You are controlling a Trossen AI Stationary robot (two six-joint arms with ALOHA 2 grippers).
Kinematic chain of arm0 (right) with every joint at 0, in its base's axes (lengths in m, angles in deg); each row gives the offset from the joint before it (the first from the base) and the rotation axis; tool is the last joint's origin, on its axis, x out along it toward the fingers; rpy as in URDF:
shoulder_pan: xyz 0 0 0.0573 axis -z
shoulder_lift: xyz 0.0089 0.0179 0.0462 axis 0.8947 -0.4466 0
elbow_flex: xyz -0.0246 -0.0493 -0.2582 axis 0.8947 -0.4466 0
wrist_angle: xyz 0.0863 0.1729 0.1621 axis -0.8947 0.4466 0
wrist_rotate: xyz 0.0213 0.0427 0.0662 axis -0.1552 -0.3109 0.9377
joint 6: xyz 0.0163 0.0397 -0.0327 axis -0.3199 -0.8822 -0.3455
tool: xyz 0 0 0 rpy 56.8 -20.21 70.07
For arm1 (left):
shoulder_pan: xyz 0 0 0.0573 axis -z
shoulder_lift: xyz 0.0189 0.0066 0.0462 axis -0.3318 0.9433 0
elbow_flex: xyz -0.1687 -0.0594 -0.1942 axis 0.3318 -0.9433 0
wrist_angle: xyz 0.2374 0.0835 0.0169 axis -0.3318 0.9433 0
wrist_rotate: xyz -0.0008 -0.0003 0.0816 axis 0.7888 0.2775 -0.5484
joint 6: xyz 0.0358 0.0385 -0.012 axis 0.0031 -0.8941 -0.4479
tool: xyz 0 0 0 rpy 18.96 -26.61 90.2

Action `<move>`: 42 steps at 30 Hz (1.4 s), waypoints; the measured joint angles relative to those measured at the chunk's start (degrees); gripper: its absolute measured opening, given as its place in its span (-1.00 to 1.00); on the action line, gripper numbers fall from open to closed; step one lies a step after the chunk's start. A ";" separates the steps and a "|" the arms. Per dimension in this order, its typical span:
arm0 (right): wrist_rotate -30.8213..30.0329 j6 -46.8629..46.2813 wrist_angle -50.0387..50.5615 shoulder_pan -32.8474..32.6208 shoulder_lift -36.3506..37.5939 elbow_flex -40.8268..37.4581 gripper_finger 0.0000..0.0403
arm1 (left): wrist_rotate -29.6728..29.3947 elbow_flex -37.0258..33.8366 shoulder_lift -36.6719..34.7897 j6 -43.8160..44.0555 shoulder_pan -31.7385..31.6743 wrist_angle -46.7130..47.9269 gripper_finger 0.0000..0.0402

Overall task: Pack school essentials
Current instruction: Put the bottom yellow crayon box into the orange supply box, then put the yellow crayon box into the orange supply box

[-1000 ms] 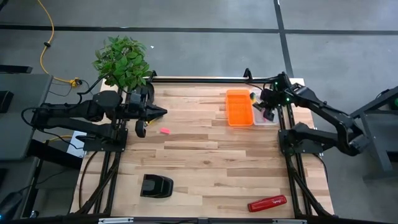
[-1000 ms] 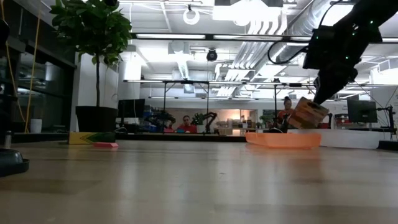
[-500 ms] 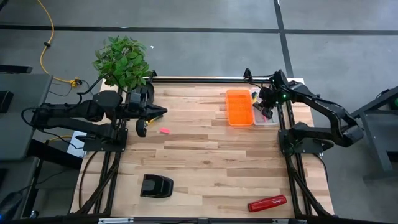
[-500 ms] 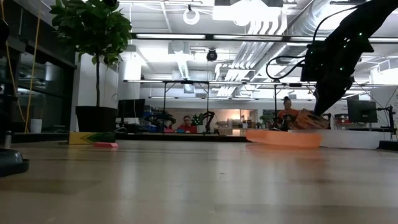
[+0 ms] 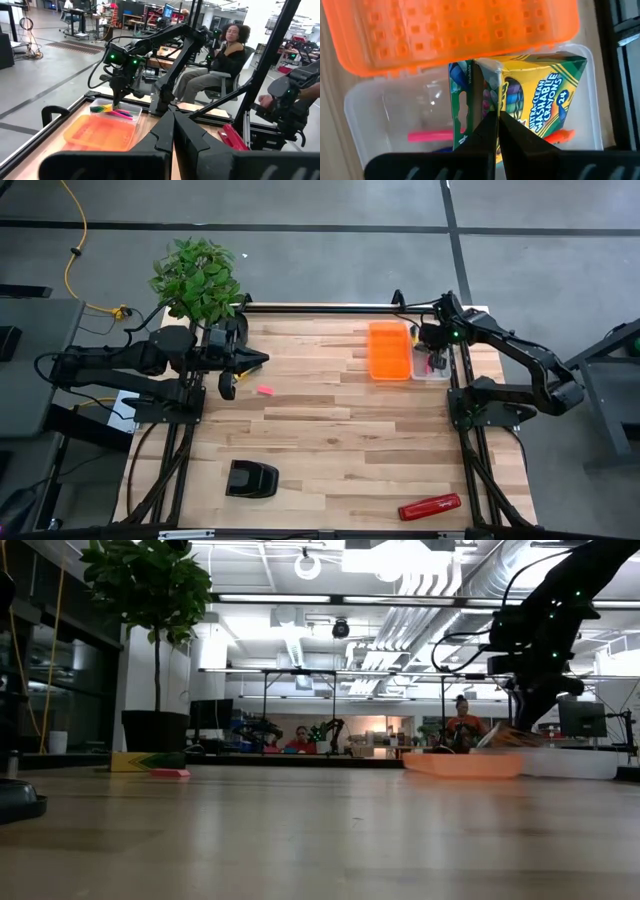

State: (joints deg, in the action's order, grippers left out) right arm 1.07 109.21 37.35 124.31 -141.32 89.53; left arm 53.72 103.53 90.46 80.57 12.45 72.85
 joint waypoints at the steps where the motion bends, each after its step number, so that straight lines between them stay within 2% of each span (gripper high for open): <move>1: -0.52 0.58 0.30 0.00 0.00 0.00 -1.00 | 0.00 0.00 -0.01 0.20 0.01 0.01 -1.00; 7: -2.41 1.07 1.83 0.00 -0.24 -0.02 -1.00 | 0.00 0.00 -0.01 0.42 -0.03 0.01 -1.00; 27: -2.49 -10.27 -1.54 -0.11 -4.94 -0.15 -0.98 | -0.41 0.00 -0.01 0.89 -0.03 0.01 -1.00; 30: -2.46 -10.02 -1.44 -0.11 -4.94 -0.17 -0.87 | -0.42 0.00 0.00 0.89 -0.03 0.01 -1.00; 35: -2.62 -10.27 -0.32 -0.11 -4.89 0.17 -0.50 | -0.40 0.00 -0.01 0.91 -0.03 0.01 -1.00; 39: -2.75 -10.34 3.17 -0.11 -3.91 3.50 -0.25 | -0.40 0.00 0.00 0.91 -0.03 0.03 -1.00; 42: -2.77 -11.18 6.46 -0.11 -2.05 7.03 -0.17 | -0.40 0.00 0.00 0.91 -0.03 0.02 -1.00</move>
State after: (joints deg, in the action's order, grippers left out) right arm -1.70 98.03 43.81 124.20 -143.37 96.56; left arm 53.32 103.53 90.46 81.48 12.42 72.87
